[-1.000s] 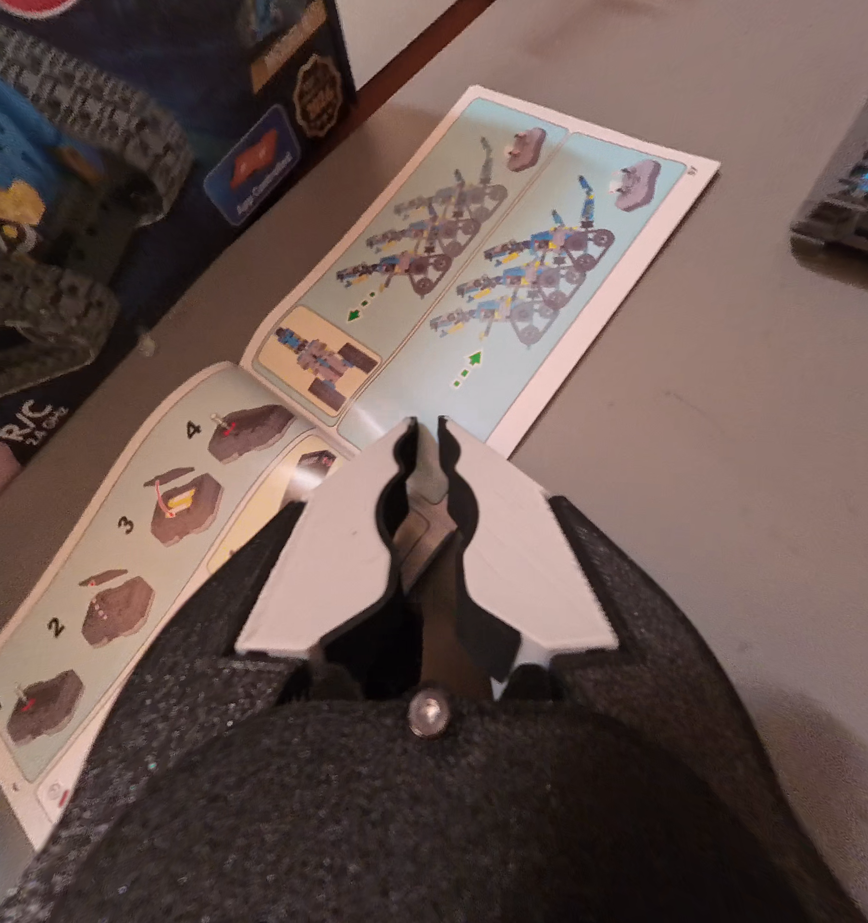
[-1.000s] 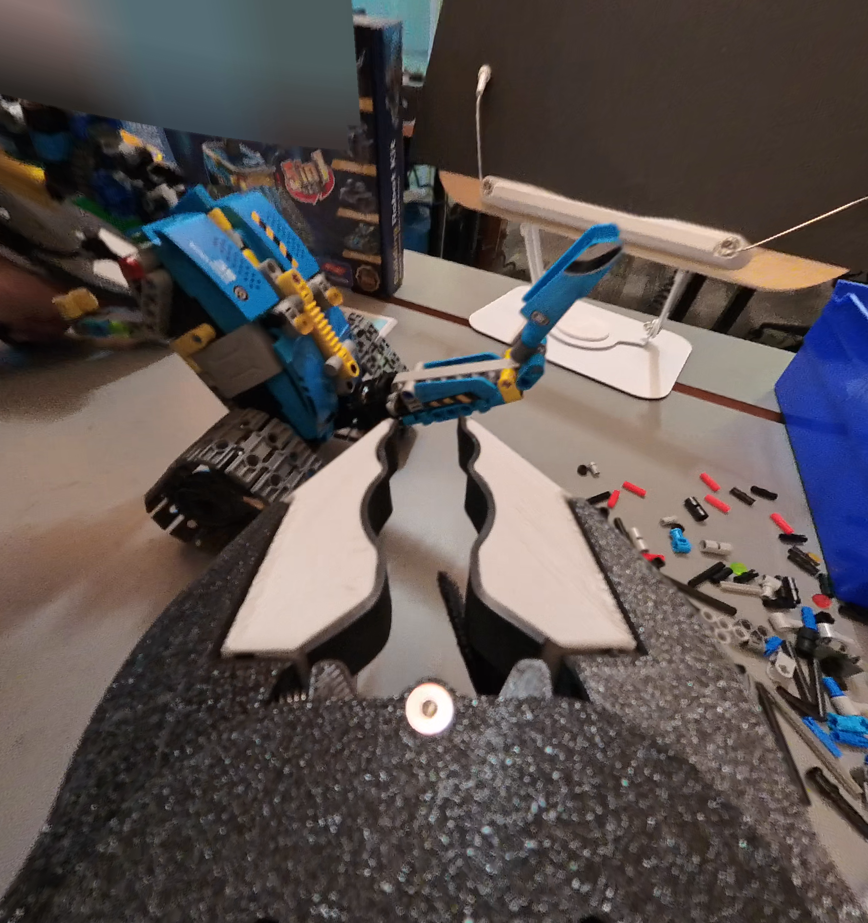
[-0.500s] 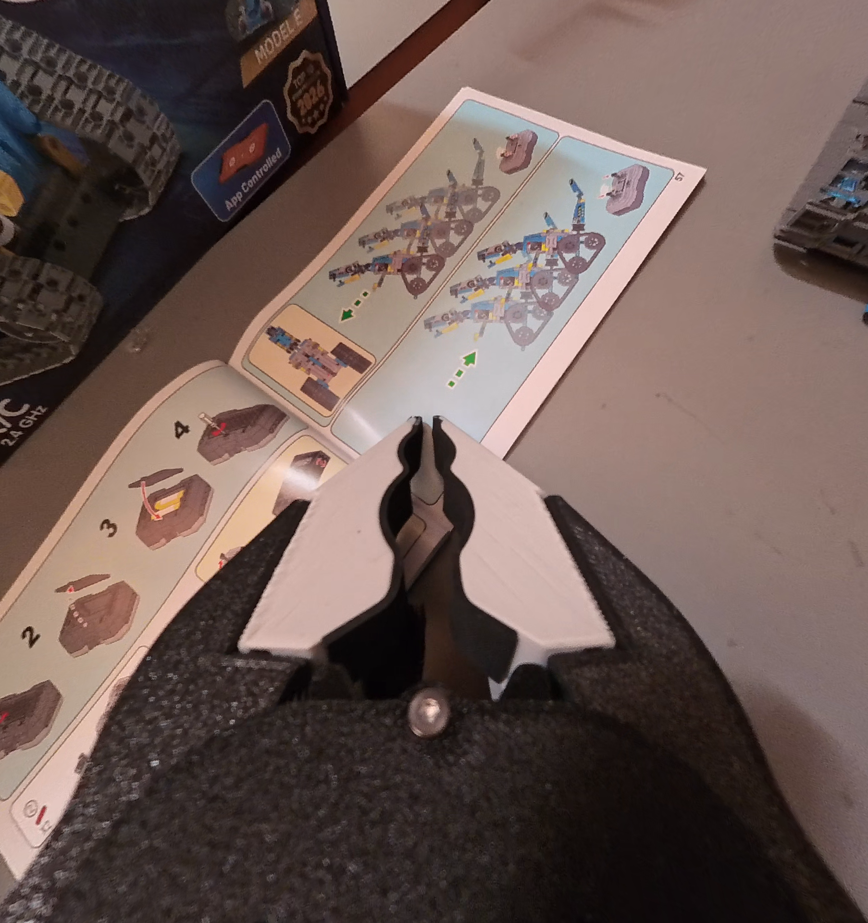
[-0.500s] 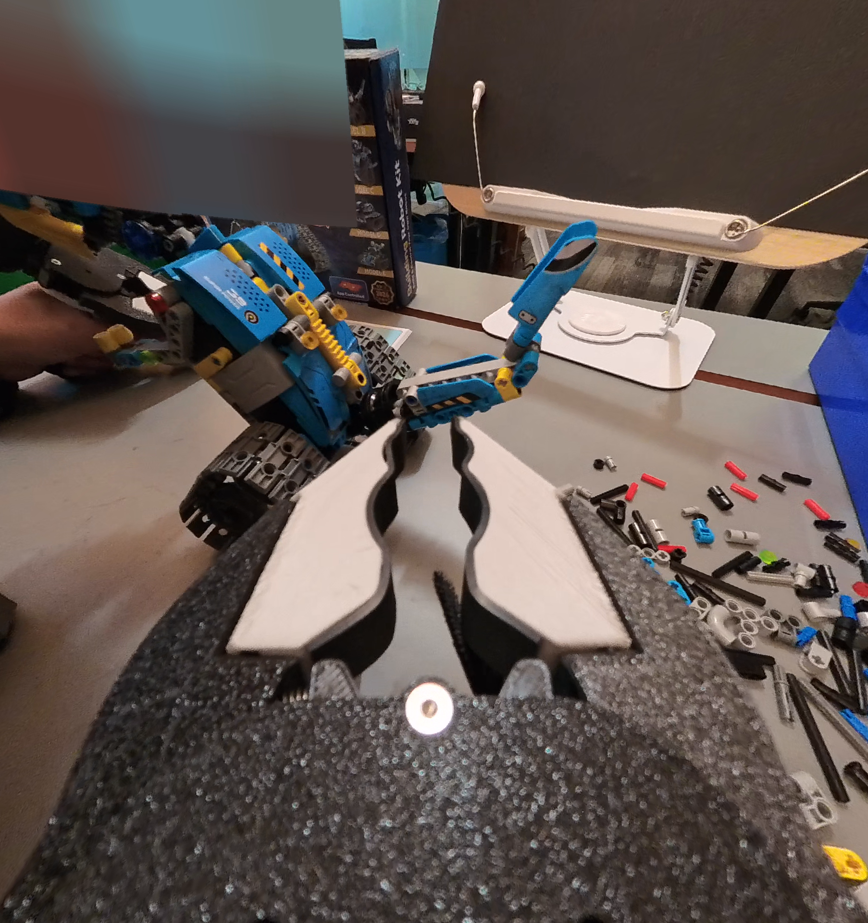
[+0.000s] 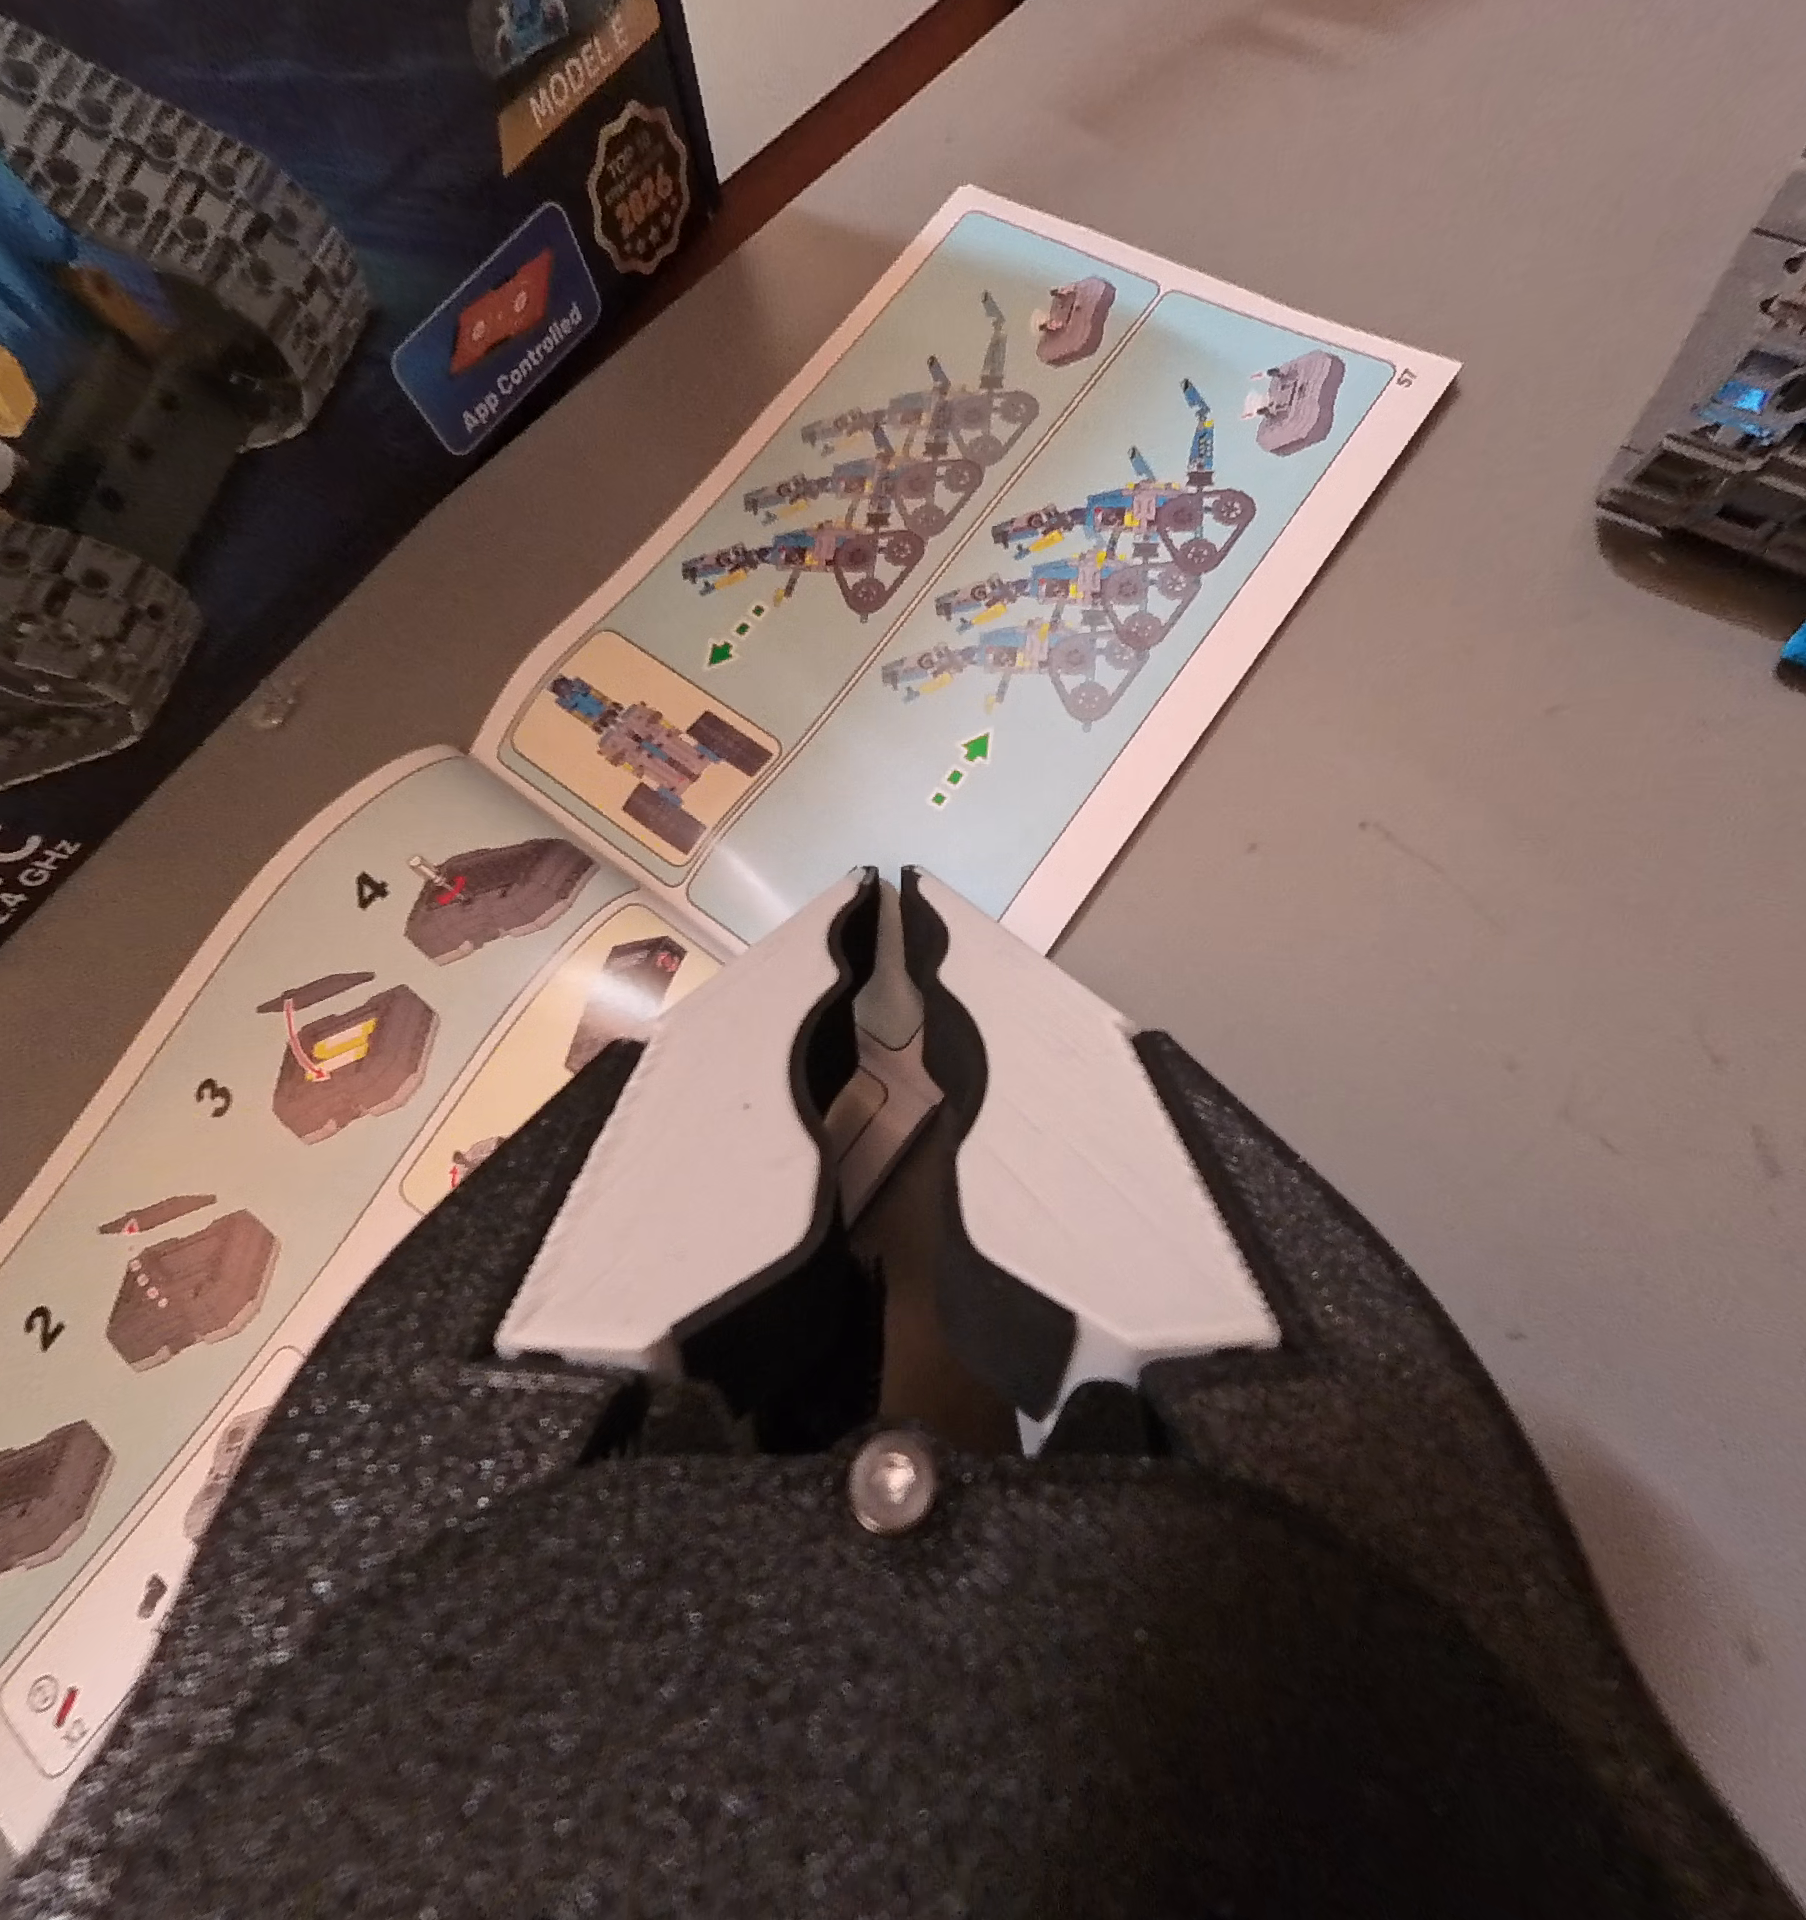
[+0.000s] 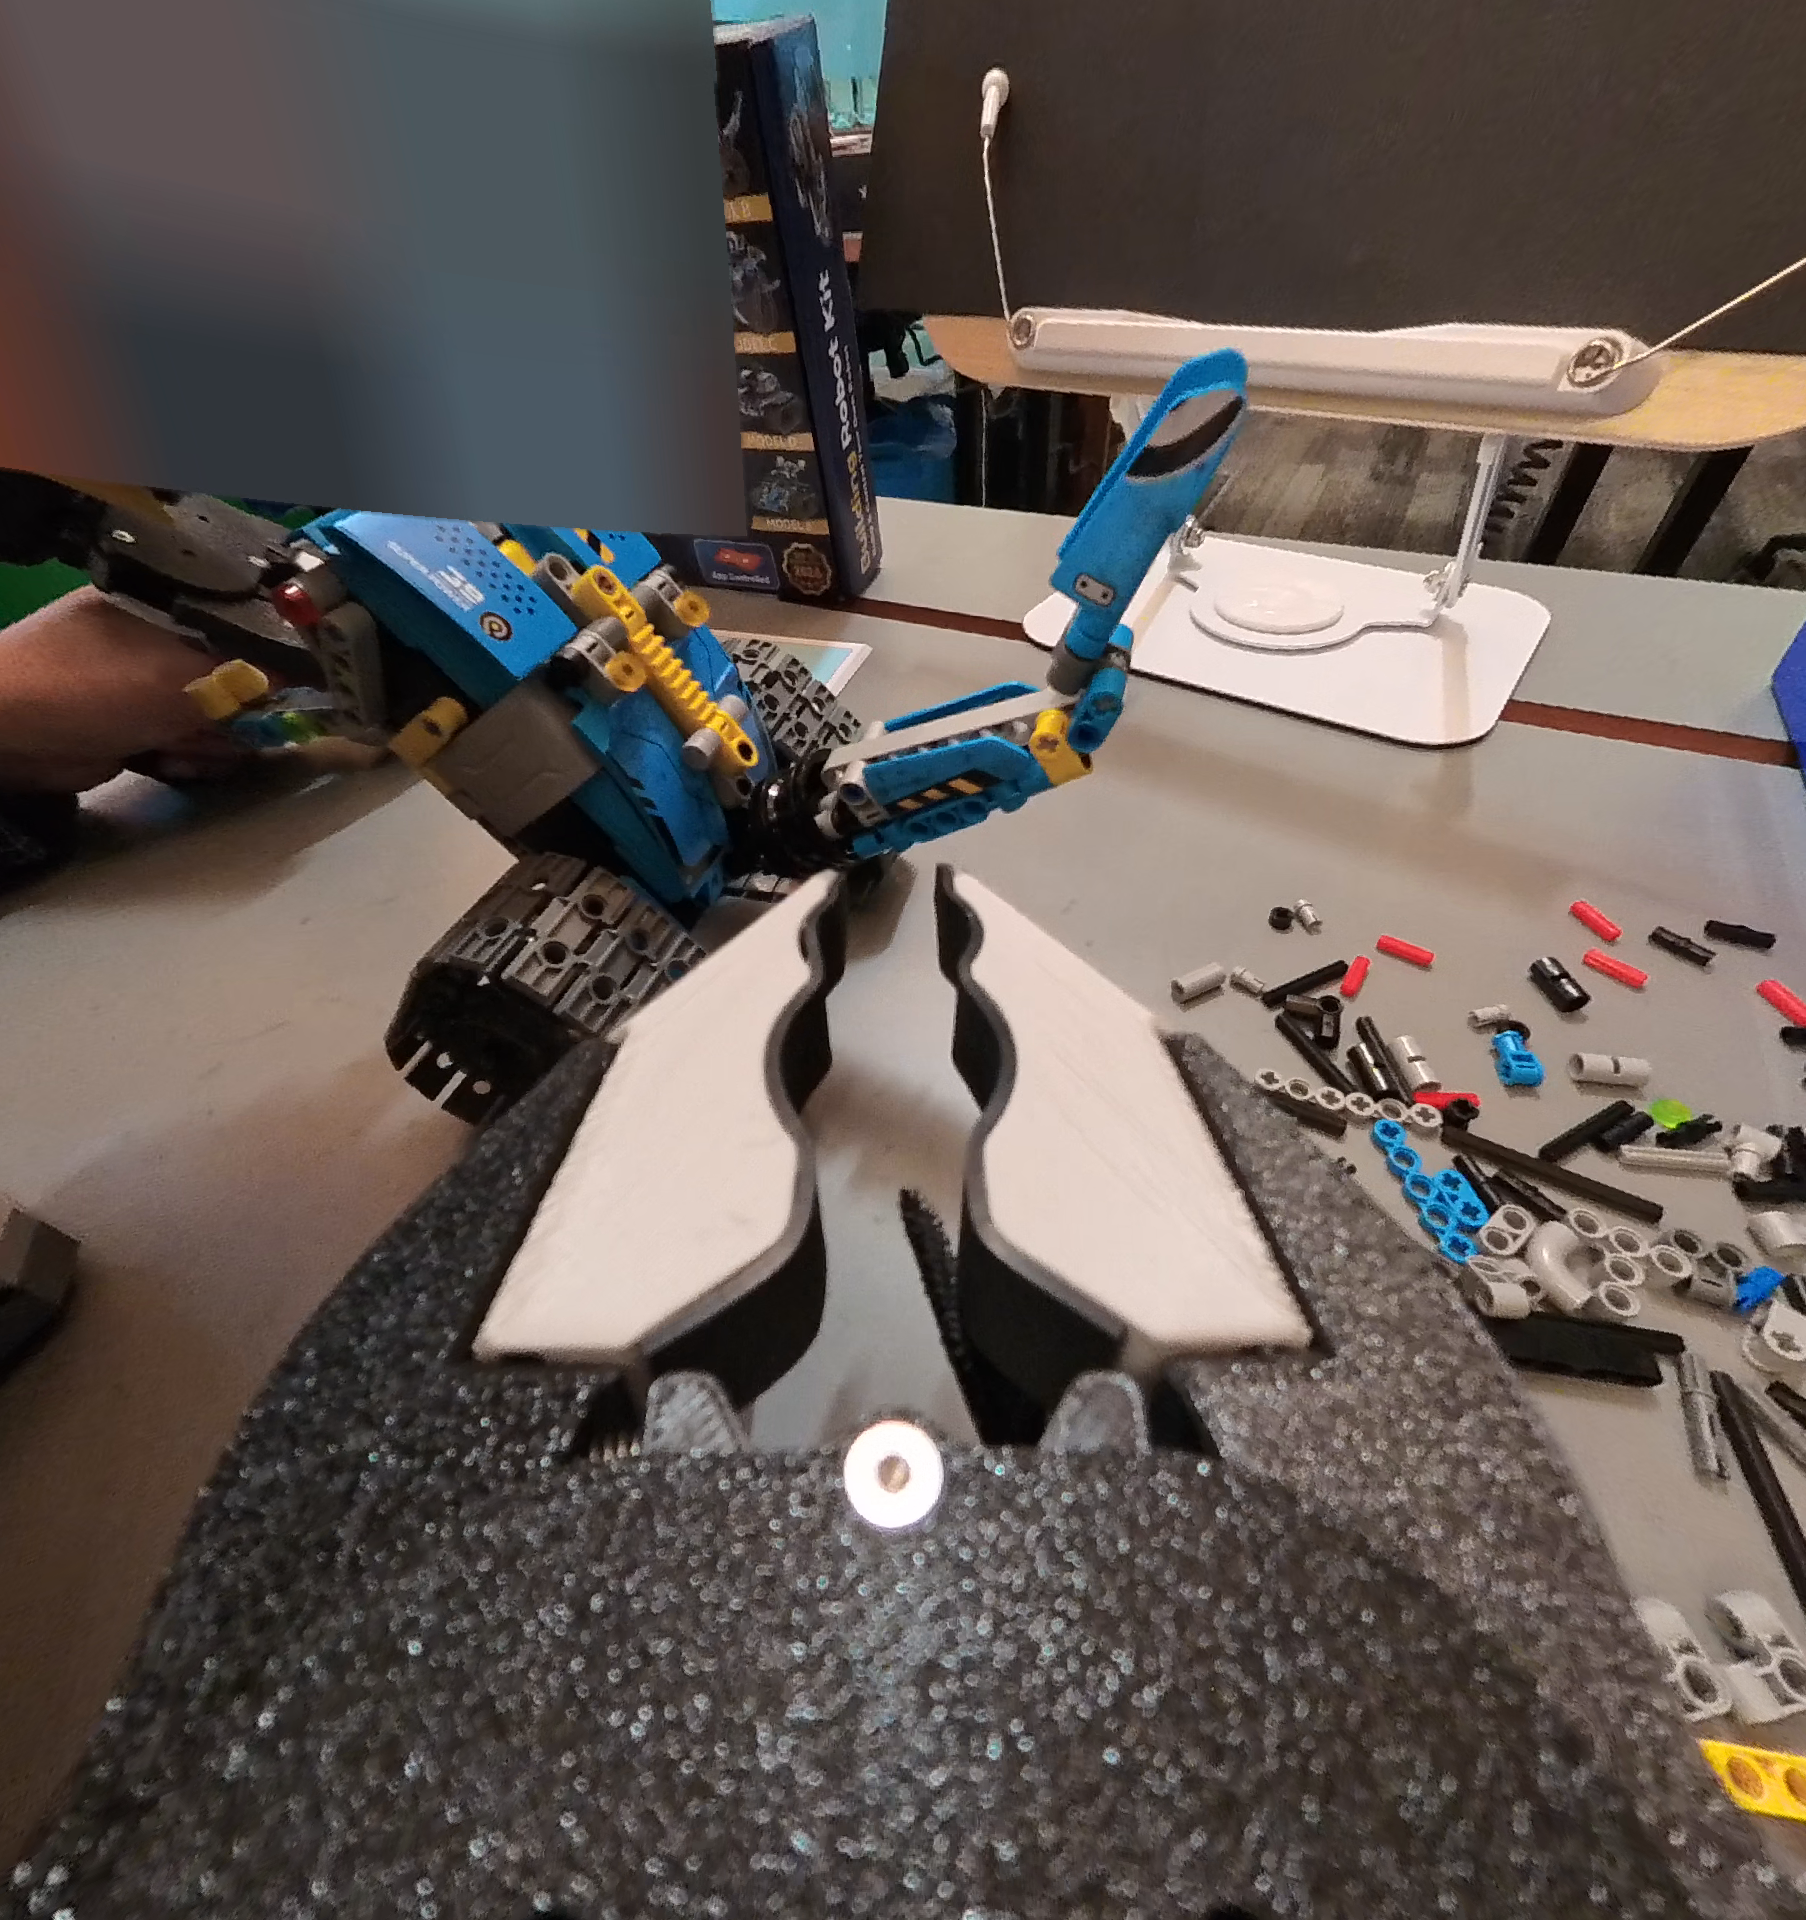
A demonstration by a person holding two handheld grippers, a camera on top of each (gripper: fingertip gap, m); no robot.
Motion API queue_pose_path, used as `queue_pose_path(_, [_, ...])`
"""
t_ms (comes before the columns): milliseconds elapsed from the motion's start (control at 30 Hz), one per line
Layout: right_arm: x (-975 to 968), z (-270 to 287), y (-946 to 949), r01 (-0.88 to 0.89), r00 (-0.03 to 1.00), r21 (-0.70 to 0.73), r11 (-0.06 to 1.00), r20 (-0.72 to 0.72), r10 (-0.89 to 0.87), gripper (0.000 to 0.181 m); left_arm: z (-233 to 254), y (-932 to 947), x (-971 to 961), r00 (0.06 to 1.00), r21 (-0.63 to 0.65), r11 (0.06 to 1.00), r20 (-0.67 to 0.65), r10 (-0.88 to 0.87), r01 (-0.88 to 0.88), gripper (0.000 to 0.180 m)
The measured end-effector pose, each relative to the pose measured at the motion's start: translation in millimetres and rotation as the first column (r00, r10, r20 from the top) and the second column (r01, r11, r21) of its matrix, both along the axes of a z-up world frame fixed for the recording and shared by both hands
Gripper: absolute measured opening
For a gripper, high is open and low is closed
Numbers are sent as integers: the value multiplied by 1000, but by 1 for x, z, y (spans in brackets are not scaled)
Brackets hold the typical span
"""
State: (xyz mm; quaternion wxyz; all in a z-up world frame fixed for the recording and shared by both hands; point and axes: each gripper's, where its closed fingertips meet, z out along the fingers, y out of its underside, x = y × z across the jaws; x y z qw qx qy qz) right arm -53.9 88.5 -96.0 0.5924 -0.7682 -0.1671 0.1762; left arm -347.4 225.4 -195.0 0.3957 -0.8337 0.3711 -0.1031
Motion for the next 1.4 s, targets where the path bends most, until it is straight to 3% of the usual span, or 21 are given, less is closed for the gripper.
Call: queue_pose_path(1400, [-3,-7,0,-20,1000,-37,999,-5,20,13,0,2,1,1000,12,1000,-11,-2,2,3])
